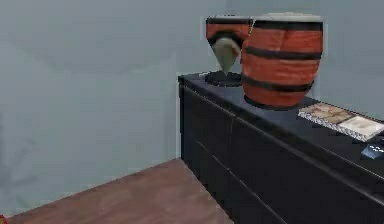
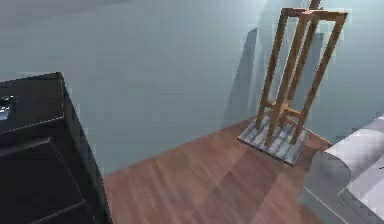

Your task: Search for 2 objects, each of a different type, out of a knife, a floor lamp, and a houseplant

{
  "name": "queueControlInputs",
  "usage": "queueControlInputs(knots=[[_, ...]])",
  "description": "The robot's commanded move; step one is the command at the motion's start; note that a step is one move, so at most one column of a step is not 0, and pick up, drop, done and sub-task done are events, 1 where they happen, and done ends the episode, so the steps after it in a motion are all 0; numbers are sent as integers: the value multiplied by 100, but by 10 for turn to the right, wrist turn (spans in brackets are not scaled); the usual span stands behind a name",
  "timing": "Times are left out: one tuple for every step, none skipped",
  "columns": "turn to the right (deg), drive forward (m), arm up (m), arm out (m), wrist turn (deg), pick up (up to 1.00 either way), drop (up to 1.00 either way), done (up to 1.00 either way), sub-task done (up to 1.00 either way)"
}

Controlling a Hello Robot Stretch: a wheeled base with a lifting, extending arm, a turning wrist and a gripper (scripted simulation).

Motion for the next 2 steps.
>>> queueControlInputs(knots=[[-300, 0, 0, 0, 0, 0, 0, 0, 0], [0, 60, 0, 0, 0, 0, 0, 0, 0]])
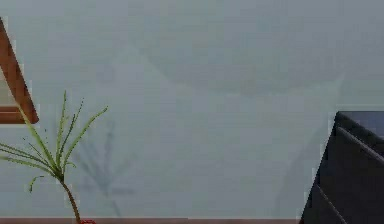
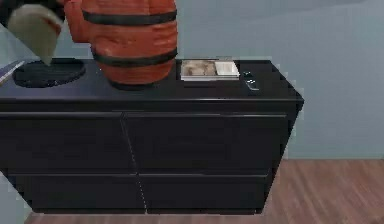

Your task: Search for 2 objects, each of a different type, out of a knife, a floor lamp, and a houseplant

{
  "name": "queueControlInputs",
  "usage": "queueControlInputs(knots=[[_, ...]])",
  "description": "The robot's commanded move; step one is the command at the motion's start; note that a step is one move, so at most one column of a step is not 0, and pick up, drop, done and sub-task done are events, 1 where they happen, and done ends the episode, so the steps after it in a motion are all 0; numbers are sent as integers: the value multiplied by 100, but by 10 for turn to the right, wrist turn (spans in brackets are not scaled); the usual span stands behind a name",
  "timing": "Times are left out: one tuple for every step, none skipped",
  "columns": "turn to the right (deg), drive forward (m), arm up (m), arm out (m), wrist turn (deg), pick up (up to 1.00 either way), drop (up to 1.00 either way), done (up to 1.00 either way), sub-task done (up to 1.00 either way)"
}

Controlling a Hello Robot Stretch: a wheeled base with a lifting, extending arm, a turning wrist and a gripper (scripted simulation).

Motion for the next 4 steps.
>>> queueControlInputs(knots=[[-360, 0, 0, 0, 0, 0, 0, 0, 0], [0, 0, 0, 0, 0, 0, 0, 0, 100], [-450, 0, 0, 0, 0, 0, 0, 0, 0], [-450, 0, 0, 0, 0, 0, 0, 0, 0]])
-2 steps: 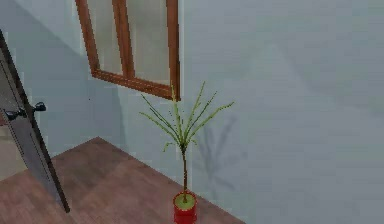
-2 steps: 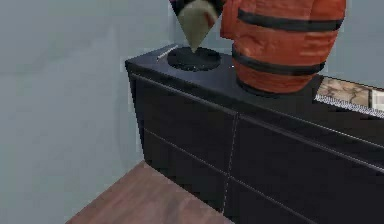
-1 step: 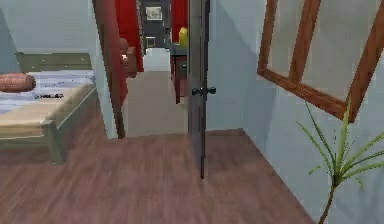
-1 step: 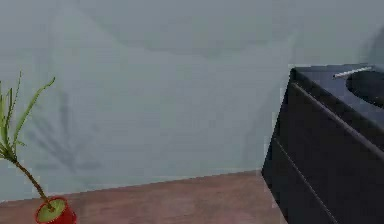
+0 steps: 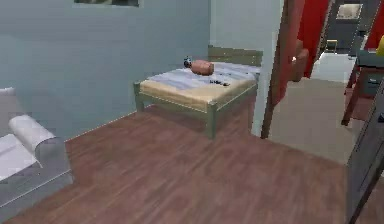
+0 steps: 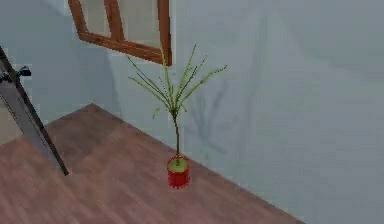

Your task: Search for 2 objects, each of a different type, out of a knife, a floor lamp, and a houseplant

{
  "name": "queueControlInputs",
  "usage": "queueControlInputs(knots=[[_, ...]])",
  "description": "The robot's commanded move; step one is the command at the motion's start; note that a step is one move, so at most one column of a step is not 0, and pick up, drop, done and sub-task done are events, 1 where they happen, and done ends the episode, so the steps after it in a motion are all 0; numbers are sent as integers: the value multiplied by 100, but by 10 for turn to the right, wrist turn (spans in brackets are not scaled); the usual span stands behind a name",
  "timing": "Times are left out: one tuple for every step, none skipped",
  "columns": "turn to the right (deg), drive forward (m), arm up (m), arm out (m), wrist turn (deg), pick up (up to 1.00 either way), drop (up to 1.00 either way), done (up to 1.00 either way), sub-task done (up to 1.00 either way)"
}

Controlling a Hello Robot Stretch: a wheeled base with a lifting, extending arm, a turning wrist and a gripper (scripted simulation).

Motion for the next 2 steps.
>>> queueControlInputs(knots=[[-450, 0, 0, 0, 0, 0, 0, 0, 0], [-210, 0, 0, 0, 0, 0, 0, 0, 0]])
